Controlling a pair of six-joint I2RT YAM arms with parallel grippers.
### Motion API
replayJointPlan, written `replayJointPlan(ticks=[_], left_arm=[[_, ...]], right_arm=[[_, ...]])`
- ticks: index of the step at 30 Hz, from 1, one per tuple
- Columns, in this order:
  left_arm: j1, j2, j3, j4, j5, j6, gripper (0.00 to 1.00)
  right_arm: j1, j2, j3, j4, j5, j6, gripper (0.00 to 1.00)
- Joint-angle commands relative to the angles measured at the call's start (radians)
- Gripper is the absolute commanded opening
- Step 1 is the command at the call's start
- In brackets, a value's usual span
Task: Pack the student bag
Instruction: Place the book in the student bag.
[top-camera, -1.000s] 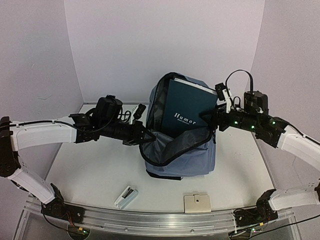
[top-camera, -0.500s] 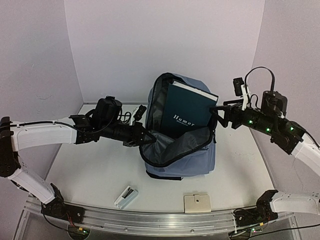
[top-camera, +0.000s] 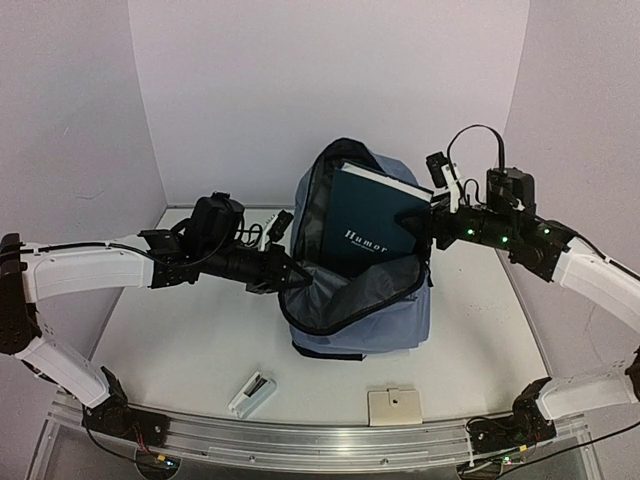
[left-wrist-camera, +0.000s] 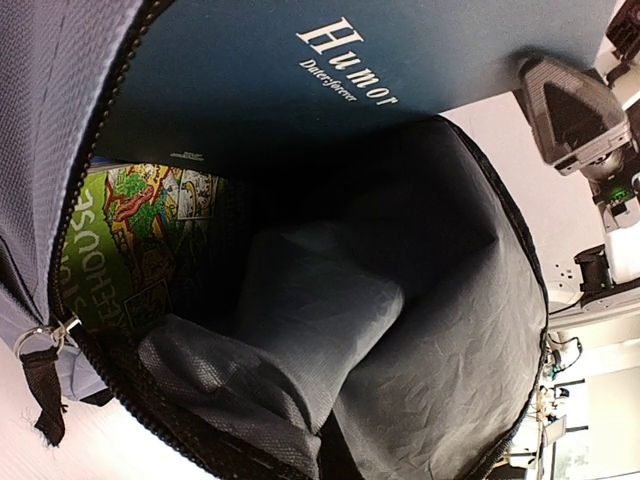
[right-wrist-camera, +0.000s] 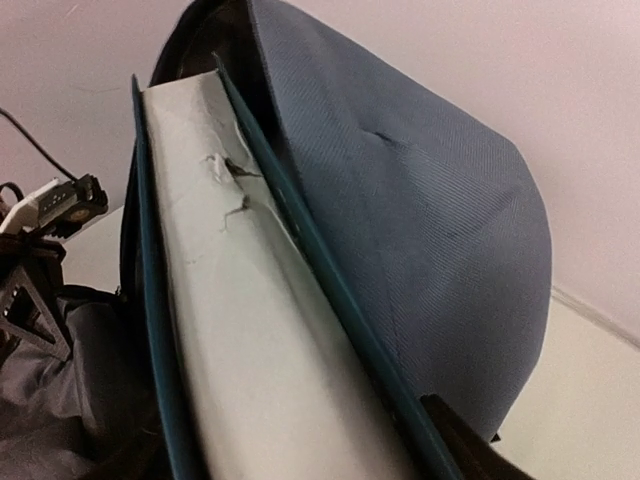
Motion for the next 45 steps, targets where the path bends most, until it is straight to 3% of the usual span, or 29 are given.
replayJointPlan(ticks=[1,3,6,14,18,21,28,33,38,45], left_arm=[[-0.007,-0.026,0.052,-0.018,0.008,0.012,0.00],[-0.007,-0.023,0.083,-0.037,0.018,0.002,0.00],[-0.007,-0.021,0.139,-0.061,0.041,-0.006,0.00],[-0.004,-0.030,0.252,-0.203,0.010,0.070,0.00],[0.049,-0.011,0.302,-0.270,0.029,0.116,0.00],[0.120,0.038,0.377,-0.317,0.108,0.172,0.00],[0.222,0.240,0.626,-0.550,0.139,0.367,0.00],[0.303,0.341,0.676,-0.498,0.171,0.391,0.03],[0.309,0.473,0.822,-0.462,0.232,0.402,0.04],[0.317,0.588,1.036,-0.493,0.240,0.467,0.07]], right_arm=[[0.000,-0.001,0.085,0.131,-0.140,-0.017,0.40],[-0.001,-0.010,0.095,0.147,-0.162,-0.006,0.20],[-0.001,-0.032,0.110,0.155,-0.212,0.009,0.00],[-0.004,-0.017,0.198,0.104,-0.325,0.108,0.00],[-0.009,0.032,0.216,0.045,-0.347,0.129,0.00],[-0.008,0.047,0.193,0.034,-0.300,0.134,0.00],[-0.008,-0.008,0.107,0.043,0.025,0.182,0.00],[-0.007,-0.038,0.063,0.071,0.044,0.221,0.00],[-0.006,0.003,0.039,0.071,0.070,0.315,0.00],[0.046,0.052,0.064,0.040,-0.015,0.433,0.00]])
